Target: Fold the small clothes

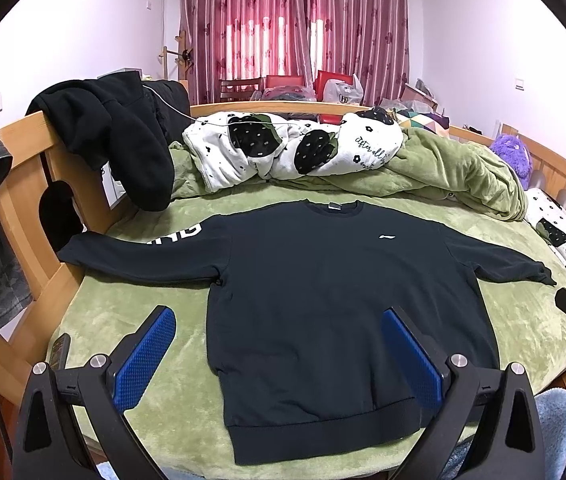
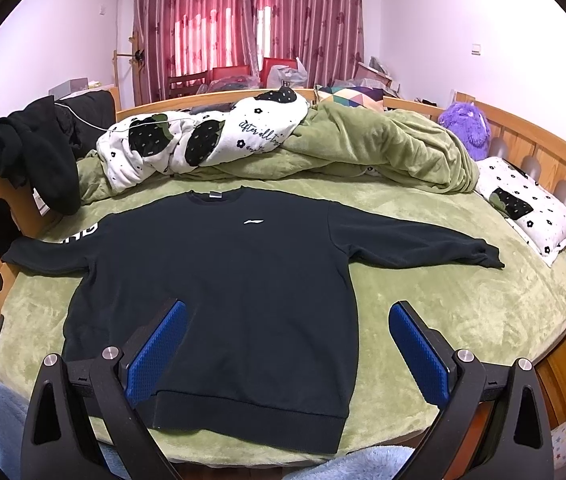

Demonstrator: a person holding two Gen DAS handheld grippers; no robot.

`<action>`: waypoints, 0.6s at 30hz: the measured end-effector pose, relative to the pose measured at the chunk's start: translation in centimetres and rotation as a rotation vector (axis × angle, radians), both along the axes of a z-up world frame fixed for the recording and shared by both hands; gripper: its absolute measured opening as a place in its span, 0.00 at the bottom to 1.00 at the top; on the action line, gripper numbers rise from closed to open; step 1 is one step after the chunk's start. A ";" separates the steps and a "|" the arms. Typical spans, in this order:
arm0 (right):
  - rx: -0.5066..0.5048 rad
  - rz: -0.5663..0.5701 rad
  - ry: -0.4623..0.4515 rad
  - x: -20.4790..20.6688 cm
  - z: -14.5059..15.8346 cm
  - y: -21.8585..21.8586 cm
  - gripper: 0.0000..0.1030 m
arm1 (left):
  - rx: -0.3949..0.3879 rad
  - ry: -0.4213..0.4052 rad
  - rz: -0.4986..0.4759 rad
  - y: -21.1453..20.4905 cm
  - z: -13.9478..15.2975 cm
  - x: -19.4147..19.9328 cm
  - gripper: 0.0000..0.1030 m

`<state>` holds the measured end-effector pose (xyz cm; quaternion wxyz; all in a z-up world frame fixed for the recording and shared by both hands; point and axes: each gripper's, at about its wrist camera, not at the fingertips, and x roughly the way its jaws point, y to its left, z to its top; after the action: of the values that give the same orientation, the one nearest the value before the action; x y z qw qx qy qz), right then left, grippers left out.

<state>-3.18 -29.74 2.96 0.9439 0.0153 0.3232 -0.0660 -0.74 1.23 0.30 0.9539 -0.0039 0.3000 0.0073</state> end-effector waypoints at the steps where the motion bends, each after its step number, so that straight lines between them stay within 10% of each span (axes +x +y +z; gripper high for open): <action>1: -0.001 0.000 0.000 0.0 -0.1 0.0 0.97 | -0.001 -0.002 -0.001 0.0 -0.1 -0.1 1.00; 18: 0.000 0.001 -0.003 -0.2 -0.1 0.0 0.97 | 0.005 -0.005 0.007 0.3 0.0 -0.8 1.00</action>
<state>-3.38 -29.73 2.85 0.9445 0.0149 0.3216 -0.0654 -1.59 1.52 0.25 0.9546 -0.0028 0.2977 0.0116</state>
